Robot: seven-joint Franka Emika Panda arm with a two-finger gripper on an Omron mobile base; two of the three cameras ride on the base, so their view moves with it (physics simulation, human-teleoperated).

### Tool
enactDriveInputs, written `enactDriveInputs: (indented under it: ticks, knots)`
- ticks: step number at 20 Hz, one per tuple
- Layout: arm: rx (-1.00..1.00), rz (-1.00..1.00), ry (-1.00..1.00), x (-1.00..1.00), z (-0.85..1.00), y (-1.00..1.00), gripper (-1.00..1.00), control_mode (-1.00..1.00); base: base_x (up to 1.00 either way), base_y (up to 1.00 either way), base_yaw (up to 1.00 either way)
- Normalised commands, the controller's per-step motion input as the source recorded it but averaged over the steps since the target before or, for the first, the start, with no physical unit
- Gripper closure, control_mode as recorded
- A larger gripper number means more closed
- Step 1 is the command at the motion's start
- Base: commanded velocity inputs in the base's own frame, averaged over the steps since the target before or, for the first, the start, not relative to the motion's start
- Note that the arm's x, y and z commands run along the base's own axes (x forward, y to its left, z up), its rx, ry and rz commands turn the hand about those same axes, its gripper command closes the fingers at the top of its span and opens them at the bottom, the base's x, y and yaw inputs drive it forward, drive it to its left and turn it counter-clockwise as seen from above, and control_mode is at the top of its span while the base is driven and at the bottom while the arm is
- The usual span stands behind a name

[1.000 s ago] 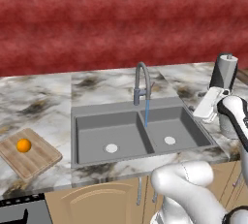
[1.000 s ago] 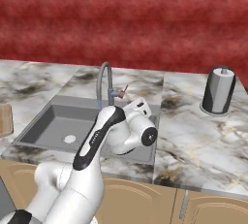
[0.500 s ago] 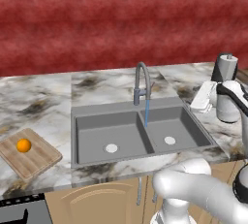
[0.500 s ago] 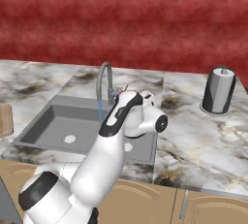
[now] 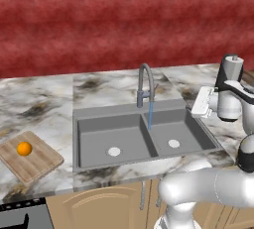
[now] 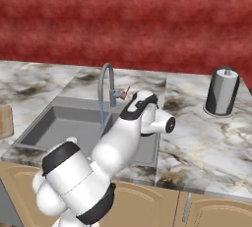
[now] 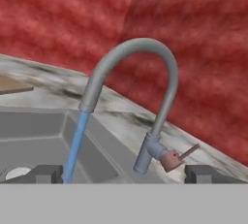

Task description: Pick the orange from the sink and place it on the cutting board to airdry. Then turn off the sink faucet.

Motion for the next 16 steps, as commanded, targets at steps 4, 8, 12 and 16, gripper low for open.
enactDriveInputs:
  ticks: [4,8,12,16]
  knots:
    - [0.0,0.08,-0.04,0.39,-0.08,0.0,-1.0,-1.0,0.0,0.0,0.0]
    - [0.0,0.04,-0.02,0.26,0.0,0.0,-1.0,-1.0,0.0,0.0,0.0]
    - [0.04,0.04,0.0,0.21,-0.03,0.0,-1.0,-1.0,0.0,0.0,0.0]
    - [0.05,0.05,0.0,0.22,-0.1,0.0,-1.0,-1.0,0.0,0.0,0.0]
